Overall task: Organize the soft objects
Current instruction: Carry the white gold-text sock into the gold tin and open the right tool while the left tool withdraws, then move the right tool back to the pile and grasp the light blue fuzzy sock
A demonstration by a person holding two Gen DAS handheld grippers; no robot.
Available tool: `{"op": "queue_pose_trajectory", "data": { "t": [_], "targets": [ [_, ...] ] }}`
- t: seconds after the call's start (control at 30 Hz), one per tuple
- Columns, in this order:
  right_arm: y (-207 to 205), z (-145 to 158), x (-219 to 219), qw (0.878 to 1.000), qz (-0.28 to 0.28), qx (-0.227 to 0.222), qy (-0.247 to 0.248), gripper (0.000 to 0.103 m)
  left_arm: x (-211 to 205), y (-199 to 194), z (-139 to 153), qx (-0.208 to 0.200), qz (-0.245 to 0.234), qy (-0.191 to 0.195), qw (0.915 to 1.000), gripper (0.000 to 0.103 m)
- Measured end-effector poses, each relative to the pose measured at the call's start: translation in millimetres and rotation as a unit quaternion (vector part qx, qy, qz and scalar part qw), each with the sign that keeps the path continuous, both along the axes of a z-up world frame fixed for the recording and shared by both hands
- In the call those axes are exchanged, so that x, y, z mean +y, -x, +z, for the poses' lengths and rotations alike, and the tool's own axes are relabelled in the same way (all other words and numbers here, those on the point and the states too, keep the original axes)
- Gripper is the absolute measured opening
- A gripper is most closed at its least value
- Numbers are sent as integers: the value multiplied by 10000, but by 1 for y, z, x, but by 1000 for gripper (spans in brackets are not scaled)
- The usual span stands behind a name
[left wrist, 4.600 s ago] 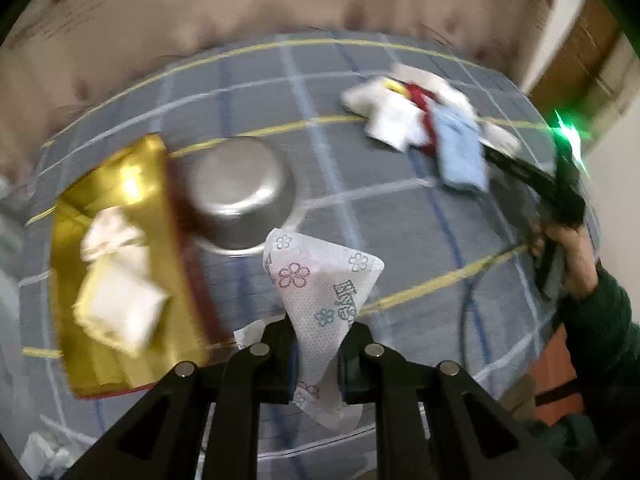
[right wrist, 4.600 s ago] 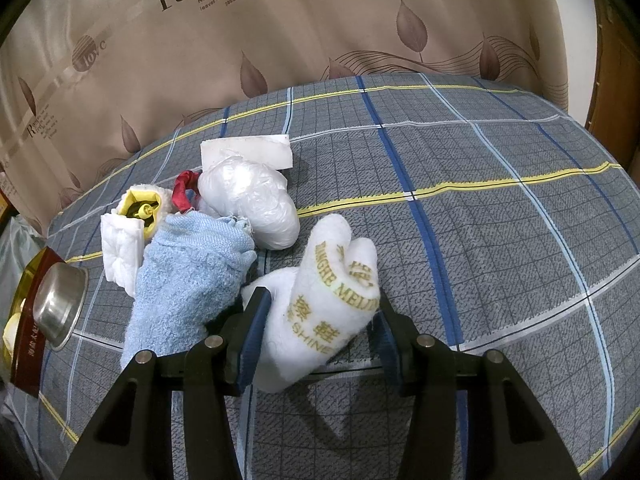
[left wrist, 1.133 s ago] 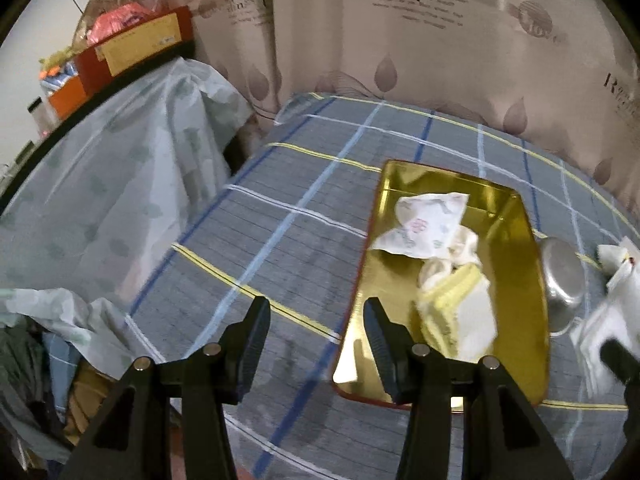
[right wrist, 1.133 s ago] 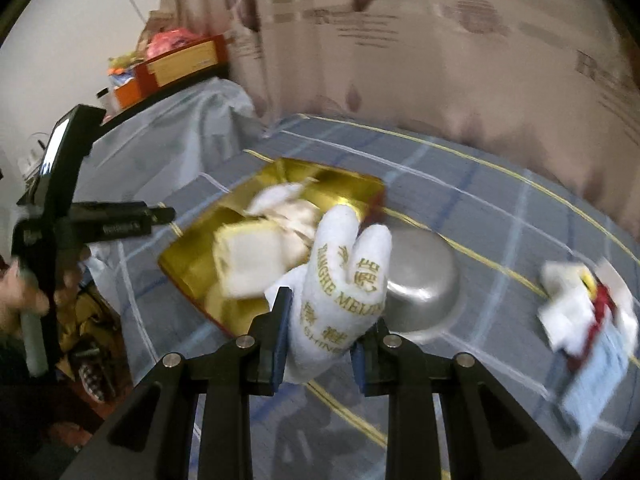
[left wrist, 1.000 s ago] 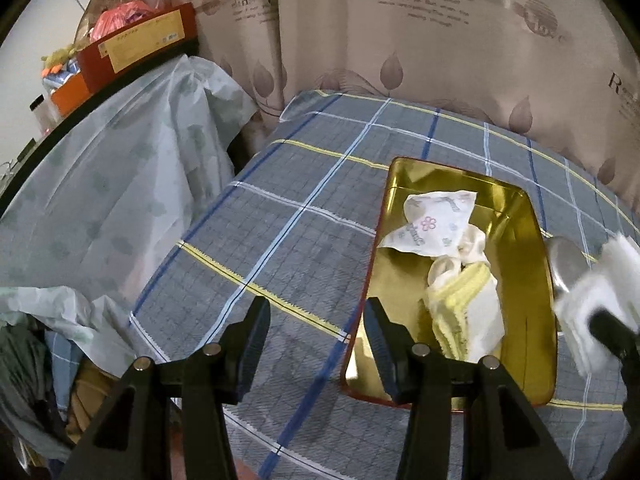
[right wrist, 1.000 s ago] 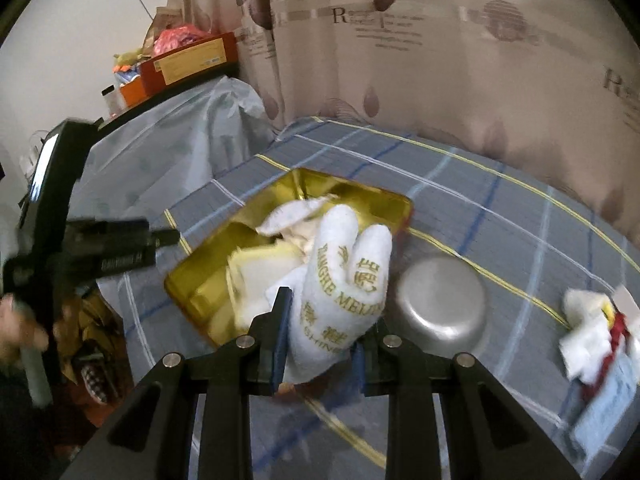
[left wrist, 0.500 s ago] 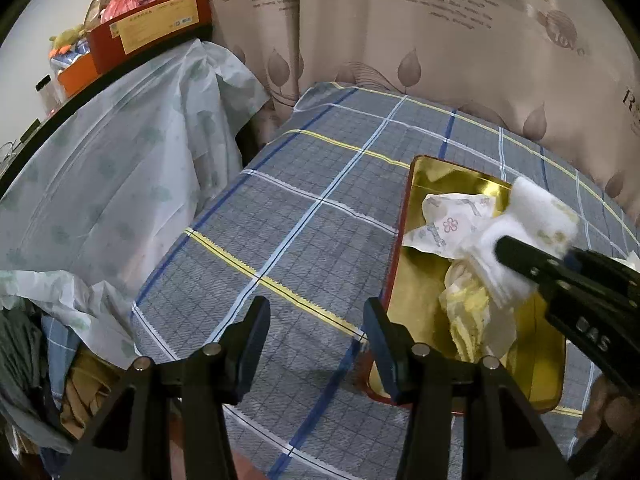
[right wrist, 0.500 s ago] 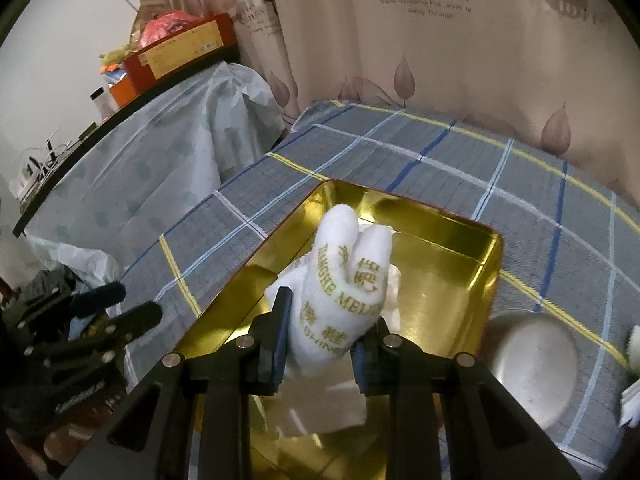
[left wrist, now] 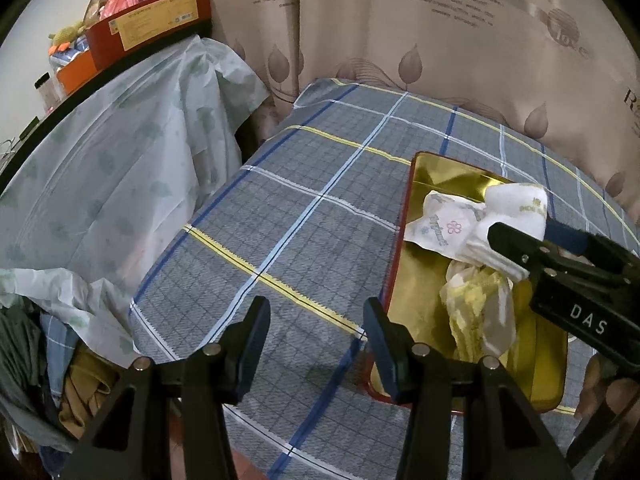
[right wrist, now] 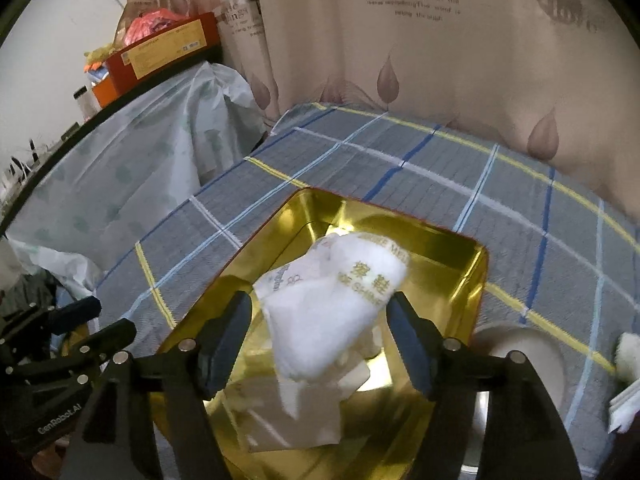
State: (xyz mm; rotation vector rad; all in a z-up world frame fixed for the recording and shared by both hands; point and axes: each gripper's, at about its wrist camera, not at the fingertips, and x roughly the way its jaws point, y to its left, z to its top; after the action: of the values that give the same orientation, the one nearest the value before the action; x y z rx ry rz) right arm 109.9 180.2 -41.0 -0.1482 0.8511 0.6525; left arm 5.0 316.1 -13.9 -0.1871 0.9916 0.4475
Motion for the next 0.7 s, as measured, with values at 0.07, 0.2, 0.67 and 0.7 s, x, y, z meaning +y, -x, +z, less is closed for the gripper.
{"op": "queue_pose_trajectory", "data": {
  "t": [0.07,0.2,0.67,0.7],
  "targets": [
    [2,4,-3,10000,-7,-84,-7,80,-2,0,1,-4,-19,-18,10000,49],
    [5,9,-8,9999,4,-125,-33,81,-5,0,2,-24,-42,-4,10000,49],
    [36,21,-41,9993,94,-132,-326,83,-13,0,4,-36,-139,-55,9999,49],
    [41,20,-45,9993,81,-140,-331,83,-13,0,4,-30,-136,-61,9999,49]
  ]
}}
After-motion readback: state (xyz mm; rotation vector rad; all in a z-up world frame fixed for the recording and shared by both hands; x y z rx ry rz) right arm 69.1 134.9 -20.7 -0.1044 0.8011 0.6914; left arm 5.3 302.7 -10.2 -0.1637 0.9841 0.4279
